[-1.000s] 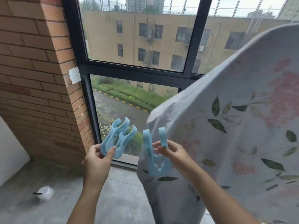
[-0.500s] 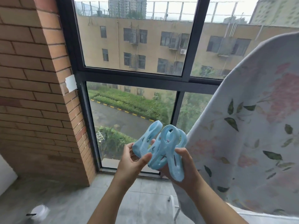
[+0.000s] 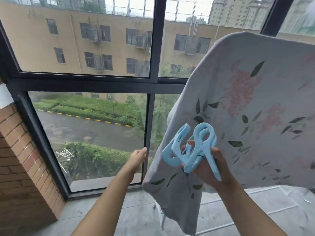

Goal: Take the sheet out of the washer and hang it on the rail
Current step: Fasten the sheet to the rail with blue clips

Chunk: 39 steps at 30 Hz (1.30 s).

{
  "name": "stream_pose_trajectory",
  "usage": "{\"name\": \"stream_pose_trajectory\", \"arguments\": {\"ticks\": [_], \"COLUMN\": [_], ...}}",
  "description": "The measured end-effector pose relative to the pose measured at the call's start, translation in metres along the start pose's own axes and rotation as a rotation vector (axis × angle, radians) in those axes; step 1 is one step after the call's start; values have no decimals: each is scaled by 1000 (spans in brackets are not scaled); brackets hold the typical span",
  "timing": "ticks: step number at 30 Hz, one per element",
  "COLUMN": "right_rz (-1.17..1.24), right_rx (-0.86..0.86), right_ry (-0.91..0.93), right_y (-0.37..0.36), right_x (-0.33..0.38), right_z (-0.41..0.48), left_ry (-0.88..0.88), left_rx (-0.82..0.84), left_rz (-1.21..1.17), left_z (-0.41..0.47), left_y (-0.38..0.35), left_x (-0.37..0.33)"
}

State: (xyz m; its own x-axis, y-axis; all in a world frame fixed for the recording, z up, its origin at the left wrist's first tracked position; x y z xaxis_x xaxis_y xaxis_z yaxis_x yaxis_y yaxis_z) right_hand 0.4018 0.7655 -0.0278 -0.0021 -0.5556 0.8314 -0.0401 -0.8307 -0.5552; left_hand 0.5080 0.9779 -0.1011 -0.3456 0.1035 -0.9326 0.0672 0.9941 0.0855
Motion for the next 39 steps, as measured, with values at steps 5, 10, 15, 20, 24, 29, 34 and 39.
{"name": "stream_pose_trajectory", "arguments": {"ticks": [5, 10, 15, 20, 24, 29, 34, 39], "right_rz": [-200, -421, -595, -629, -591, -556, -505, -511], "right_rx": [-99, -183, -143, -142, -102, -21, 12, 4], "right_ry": [-3, -48, -99, -109, -72, -16, 19, 66], "right_y": [30, 35, 31, 23, 1, -22, -29, -30], "right_x": [18, 27, 30, 20, 16, 17, 23, 25], "right_z": [3, 19, 32, 40, 42, 41, 36, 34], "left_ry": [328, 482, 449, 282, 39, -193, -421, -325], "left_rx": [98, 262, 275, 326, 235, 175, -123, -563], "left_rz": [165, 193, -289, -539, -408, -691, -963, -809], "left_z": [29, 53, 51, 48, 31, 17, 10, 29], "left_y": [-27, -32, -6, 40, 61, 89, 131, 155], "left_x": [27, 51, 34, -3, -46, -82, -136, -149]}}
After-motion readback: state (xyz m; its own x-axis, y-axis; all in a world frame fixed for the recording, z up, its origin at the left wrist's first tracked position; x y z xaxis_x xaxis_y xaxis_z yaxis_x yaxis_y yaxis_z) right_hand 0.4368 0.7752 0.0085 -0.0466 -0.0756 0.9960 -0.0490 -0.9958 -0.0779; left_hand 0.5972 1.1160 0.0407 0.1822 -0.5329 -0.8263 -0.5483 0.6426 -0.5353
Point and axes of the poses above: each hand's wrist, its own z-axis towards the middle knuckle, its own y-axis out of the back of the hand, x = y × z, the point moved 1 cm from there along z, towards the middle knuckle, and after that the axes turned 14 degrees about -x, right-handed, at the moved point
